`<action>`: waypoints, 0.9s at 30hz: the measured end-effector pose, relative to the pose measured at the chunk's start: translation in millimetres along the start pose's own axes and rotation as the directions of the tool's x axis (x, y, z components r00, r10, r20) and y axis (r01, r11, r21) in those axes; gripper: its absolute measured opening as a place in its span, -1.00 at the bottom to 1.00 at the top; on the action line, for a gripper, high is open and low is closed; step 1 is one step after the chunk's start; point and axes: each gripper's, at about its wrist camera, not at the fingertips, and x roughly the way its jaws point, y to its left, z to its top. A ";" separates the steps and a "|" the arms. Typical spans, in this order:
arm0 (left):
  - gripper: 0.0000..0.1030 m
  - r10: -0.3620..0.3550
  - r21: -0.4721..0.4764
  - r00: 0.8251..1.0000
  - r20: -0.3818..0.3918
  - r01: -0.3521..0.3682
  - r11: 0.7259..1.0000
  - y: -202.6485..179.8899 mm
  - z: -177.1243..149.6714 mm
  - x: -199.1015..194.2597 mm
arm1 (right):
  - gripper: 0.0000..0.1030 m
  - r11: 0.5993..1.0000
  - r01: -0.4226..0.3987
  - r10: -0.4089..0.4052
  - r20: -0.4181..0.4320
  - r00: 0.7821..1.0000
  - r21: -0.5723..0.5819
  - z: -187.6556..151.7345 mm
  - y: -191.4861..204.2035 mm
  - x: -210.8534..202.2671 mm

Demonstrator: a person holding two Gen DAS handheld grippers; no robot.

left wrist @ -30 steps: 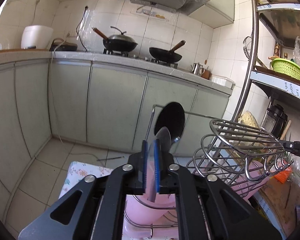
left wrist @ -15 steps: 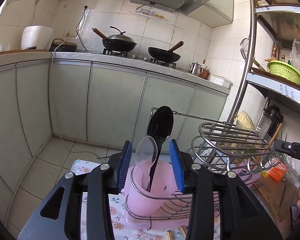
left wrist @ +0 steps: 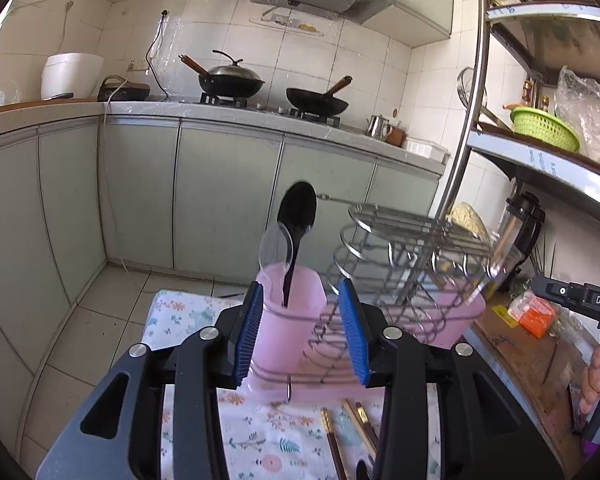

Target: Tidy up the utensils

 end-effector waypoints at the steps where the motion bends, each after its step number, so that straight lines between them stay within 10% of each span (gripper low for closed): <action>1: -0.23 -0.002 0.005 1.000 -0.011 0.002 1.000 -1.4 -3.3 -1.0 | -0.28 1.000 -0.002 0.002 -0.008 1.000 0.000 -4.5 1.0 0.4; 13: -0.23 -0.029 -0.020 0.967 -0.252 0.025 0.999 -7.1 -59.5 14.7 | -0.28 0.998 -0.066 0.069 -0.178 0.982 0.026 -67.3 6.9 31.4; 27: -0.29 -0.061 -0.055 0.810 -0.584 0.035 0.998 -24.1 -101.8 93.5 | -0.36 0.983 -0.121 0.163 -0.353 0.921 0.139 -116.1 -5.6 73.7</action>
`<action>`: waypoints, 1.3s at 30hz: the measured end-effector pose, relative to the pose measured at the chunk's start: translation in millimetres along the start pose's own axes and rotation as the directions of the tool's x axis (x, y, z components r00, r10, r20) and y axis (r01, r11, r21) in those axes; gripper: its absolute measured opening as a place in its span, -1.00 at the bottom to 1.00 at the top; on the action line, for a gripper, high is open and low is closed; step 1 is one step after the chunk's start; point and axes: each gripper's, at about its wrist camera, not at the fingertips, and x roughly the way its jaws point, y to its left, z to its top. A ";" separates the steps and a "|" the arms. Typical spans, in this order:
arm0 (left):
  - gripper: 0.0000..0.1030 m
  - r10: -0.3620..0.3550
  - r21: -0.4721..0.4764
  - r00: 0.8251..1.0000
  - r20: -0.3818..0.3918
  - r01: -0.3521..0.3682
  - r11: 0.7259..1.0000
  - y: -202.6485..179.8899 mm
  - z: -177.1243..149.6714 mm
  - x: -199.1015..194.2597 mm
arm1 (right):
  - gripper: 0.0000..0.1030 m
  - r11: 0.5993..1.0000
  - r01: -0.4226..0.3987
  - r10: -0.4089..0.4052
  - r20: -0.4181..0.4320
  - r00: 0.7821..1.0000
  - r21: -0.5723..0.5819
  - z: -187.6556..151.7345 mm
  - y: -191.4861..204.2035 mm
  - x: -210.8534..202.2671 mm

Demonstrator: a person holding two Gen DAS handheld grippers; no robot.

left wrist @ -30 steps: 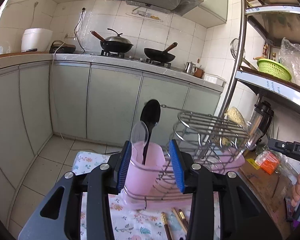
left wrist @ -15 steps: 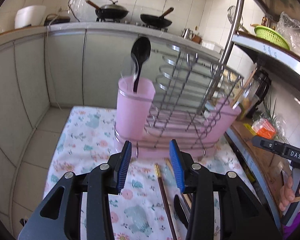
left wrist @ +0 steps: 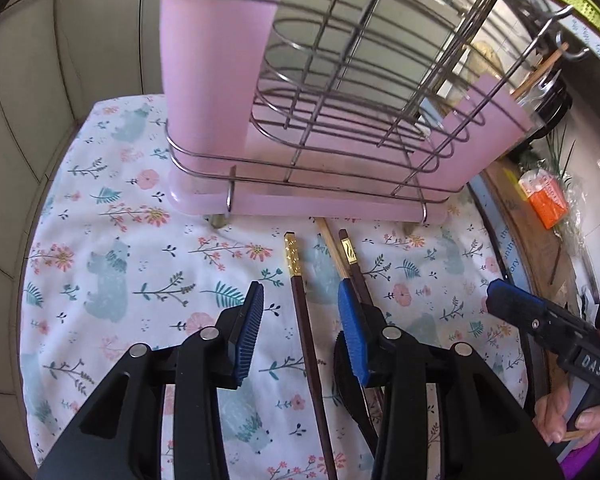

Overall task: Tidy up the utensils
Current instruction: 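Grasp a gold-patterned chopstick with the left tool while the right tool grasps another chopstick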

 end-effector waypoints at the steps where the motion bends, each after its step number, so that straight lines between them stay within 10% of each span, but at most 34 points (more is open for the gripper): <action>1: -0.39 0.001 -0.002 1.000 -0.015 -0.001 1.000 -0.7 2.0 5.2 | -0.37 1.000 -0.006 0.006 -0.008 1.000 0.005 -0.7 -0.7 2.8; 13: -0.86 0.019 -0.034 0.995 -0.094 -0.023 0.999 4.2 5.7 42.3 | -0.56 0.999 -0.039 0.038 -0.087 0.995 -0.010 3.7 9.8 34.9; 39: -0.87 -0.035 -0.095 0.999 0.026 0.037 0.995 48.1 -16.2 -15.1 | -0.67 0.999 0.042 -0.039 -0.228 0.973 0.006 38.5 27.9 130.5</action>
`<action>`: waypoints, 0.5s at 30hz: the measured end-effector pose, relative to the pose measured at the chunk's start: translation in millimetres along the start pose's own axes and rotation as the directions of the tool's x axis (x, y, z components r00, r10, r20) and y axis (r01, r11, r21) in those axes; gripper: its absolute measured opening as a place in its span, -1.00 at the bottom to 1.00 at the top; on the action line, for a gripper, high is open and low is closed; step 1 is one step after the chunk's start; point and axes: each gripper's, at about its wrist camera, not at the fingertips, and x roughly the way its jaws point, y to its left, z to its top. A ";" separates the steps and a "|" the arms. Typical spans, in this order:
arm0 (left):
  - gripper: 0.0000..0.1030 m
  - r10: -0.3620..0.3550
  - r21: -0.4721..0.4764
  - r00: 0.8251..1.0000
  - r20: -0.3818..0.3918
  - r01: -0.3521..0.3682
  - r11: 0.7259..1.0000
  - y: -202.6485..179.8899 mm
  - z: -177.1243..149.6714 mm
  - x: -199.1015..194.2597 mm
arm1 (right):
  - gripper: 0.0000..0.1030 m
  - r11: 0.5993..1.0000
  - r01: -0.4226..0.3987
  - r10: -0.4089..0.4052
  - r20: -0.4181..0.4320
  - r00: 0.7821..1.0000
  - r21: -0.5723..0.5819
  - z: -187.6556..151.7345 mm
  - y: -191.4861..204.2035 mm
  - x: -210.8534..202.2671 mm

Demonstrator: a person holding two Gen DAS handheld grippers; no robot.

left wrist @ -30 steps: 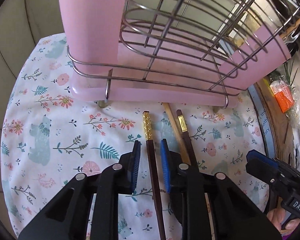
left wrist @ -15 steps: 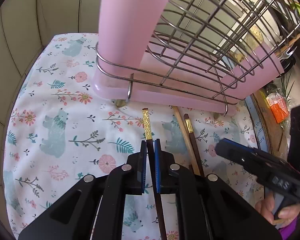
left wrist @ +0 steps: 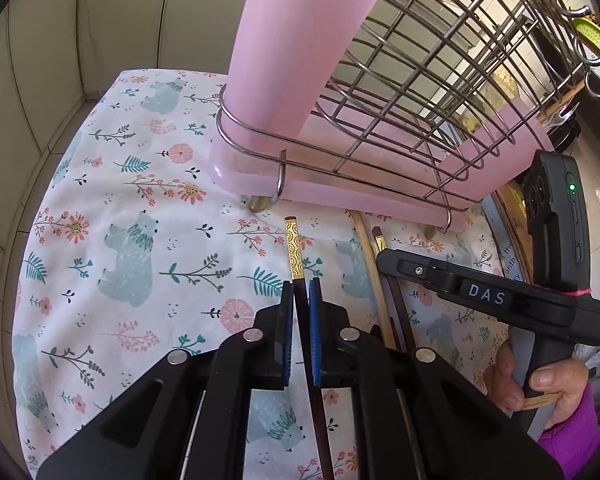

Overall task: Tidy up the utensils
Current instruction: 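Grasp a gold-patterned chopstick with the left tool while the right tool grasps another chopstick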

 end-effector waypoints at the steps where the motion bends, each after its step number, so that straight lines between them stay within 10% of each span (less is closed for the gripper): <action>1: -0.87 -0.002 -0.001 1.000 0.000 0.002 1.000 0.7 0.1 -0.8 | -0.67 1.000 0.000 0.000 0.000 1.000 0.000 -0.7 0.0 -0.8; 15: -0.87 0.003 0.002 1.000 -0.017 -0.003 1.000 -6.2 0.8 6.0 | -0.83 0.998 0.012 -0.014 0.042 0.999 0.058 -11.5 -22.7 -39.7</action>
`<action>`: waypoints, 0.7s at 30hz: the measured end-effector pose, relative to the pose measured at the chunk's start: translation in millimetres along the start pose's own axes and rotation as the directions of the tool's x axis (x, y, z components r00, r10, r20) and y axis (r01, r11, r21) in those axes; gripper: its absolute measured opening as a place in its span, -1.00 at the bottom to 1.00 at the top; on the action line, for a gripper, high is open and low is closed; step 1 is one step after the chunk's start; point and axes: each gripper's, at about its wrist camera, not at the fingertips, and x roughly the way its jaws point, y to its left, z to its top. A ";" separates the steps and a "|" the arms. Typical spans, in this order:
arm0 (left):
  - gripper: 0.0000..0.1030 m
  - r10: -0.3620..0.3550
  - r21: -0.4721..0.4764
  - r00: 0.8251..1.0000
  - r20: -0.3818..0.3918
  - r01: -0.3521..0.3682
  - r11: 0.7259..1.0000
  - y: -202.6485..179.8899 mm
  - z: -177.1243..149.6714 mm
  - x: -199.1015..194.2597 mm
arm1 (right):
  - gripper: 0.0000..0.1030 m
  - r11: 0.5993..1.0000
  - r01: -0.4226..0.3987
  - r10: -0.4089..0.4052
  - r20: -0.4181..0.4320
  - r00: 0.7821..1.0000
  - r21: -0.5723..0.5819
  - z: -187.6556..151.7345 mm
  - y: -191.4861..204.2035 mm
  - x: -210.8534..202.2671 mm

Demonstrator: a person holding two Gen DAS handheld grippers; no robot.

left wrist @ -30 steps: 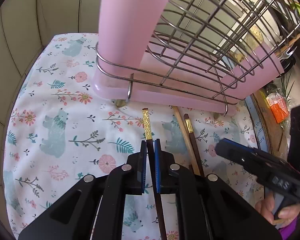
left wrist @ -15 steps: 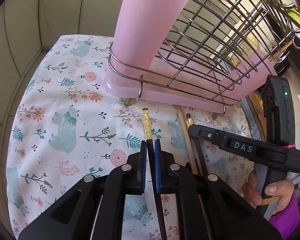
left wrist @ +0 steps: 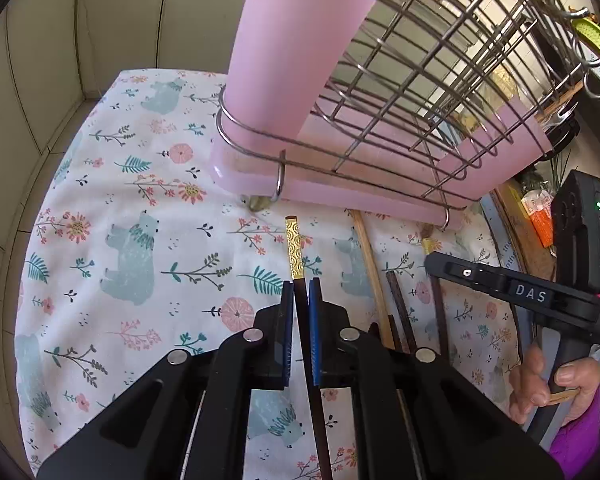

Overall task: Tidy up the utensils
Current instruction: 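Grasp a gold-patterned chopstick with the left tool while the right tool grasps another chopstick, then lift the chopstick with the left tool while the right tool lifts its chopstick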

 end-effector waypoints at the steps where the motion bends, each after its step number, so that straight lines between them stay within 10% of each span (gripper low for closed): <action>1: -0.87 0.003 0.000 1.000 -0.008 -0.003 1.000 -0.2 -0.3 2.3 | -0.83 1.000 0.013 -0.013 -0.006 1.000 0.000 -0.8 -2.6 0.3; 21: -0.84 0.033 -0.006 0.987 -0.155 -0.035 0.999 4.9 13.2 35.5 | -0.82 1.000 0.026 -0.027 -0.085 0.996 -0.014 -4.3 -9.8 25.7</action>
